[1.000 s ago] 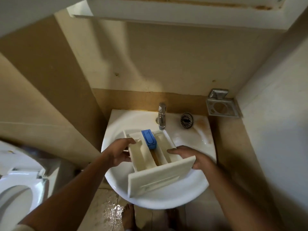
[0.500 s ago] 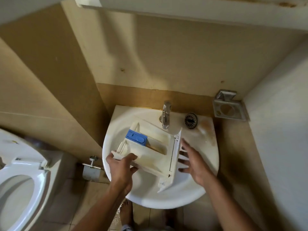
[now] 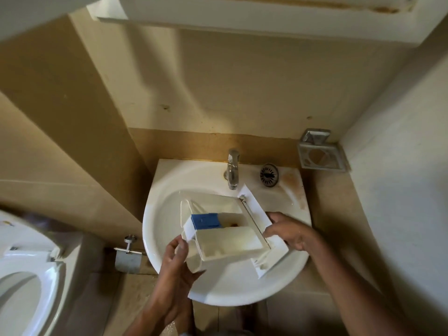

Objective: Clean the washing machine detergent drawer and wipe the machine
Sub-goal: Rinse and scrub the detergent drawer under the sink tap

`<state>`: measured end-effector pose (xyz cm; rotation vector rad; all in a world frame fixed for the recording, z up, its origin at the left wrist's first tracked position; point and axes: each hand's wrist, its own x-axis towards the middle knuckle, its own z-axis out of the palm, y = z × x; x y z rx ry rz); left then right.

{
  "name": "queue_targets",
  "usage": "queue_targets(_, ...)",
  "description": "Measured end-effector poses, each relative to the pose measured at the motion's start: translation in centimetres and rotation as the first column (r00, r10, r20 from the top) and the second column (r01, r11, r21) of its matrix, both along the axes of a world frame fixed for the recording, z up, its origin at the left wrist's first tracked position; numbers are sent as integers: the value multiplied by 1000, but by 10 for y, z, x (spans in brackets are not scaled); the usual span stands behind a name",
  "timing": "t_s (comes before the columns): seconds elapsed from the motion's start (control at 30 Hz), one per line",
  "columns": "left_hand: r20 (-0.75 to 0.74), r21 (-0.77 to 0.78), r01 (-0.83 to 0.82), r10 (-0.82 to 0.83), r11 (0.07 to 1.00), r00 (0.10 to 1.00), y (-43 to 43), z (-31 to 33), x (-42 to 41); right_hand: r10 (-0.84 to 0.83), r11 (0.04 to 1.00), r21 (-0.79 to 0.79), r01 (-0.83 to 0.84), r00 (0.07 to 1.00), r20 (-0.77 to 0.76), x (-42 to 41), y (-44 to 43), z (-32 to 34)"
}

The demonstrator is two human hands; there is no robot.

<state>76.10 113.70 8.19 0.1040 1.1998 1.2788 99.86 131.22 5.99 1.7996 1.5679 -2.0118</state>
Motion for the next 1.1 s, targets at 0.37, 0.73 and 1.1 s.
queue_targets(0.37, 101, -139, -36, 51, 990, 994, 1, -8, 0, 345, 900, 215, -378, 922, 177, -62, 52, 15)
queue_targets(0.73, 429, -92, -212, 231, 973, 873, 17, -39, 43, 50, 589, 631, -505, 802, 596, -135, 116, 67)
queue_targets(1.1, 471, -110, -152, 186, 982, 862, 17, -60, 61, 107, 452, 660, -600, 771, 628, -109, 135, 56)
